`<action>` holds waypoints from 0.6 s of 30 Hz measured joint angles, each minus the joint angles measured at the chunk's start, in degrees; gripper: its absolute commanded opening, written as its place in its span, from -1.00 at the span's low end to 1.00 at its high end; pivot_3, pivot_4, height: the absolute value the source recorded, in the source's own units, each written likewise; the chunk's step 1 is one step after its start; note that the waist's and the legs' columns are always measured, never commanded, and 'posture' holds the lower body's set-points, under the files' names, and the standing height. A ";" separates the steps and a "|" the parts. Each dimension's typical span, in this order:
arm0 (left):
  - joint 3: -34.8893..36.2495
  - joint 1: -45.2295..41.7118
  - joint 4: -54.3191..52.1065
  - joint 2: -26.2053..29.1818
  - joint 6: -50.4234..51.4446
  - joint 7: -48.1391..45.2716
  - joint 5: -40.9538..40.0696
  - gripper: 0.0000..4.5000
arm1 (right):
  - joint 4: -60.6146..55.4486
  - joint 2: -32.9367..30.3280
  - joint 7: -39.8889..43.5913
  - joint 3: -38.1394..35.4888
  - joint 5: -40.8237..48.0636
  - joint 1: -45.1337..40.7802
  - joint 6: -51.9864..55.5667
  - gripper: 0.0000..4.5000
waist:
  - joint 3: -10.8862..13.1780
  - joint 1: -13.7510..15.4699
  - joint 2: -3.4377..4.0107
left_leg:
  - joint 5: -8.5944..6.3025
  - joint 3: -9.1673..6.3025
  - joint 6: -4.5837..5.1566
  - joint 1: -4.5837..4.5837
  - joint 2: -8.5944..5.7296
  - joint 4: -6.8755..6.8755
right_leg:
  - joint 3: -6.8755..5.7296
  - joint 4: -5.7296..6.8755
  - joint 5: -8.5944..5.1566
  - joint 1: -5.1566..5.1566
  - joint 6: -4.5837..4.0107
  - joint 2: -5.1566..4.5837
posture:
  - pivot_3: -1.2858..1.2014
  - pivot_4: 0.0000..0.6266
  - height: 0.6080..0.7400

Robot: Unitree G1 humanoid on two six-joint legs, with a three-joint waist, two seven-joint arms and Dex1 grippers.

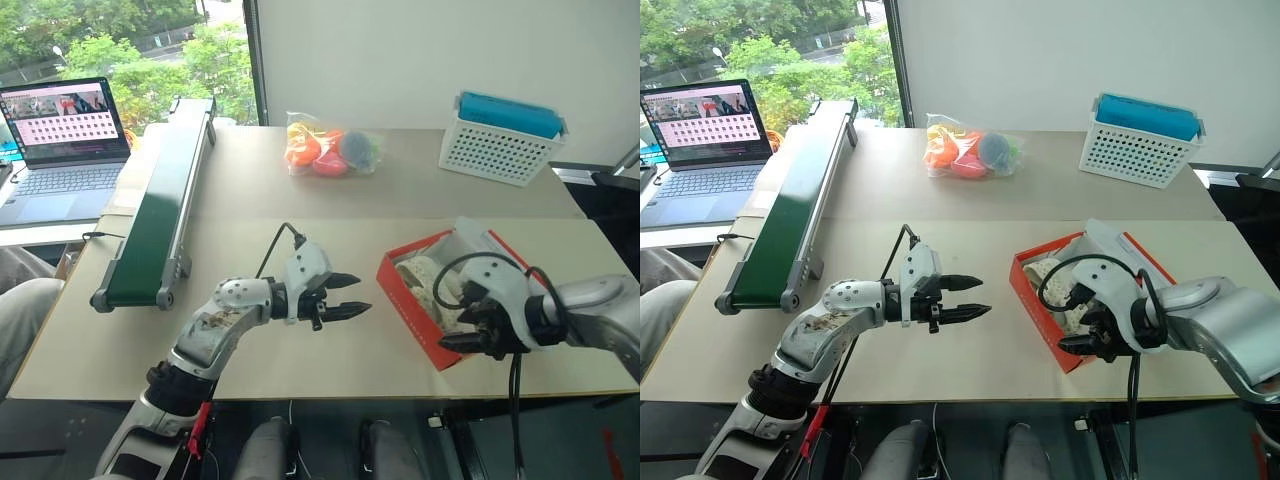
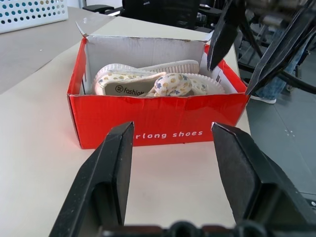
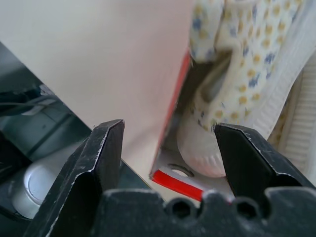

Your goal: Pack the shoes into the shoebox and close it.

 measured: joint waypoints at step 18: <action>0.10 0.03 -0.27 0.27 0.43 0.81 -0.03 0.18 | 4.02 8.39 -4.91 2.43 0.63 -1.33 3.26 0.54 | 0.00 0.01 0.00 | 0.02 0.01 -0.02 0.00 -0.01 0.00 | -0.01 -0.01 0.01 0.04 0.03 0.01 | 0.03 -0.52 0.46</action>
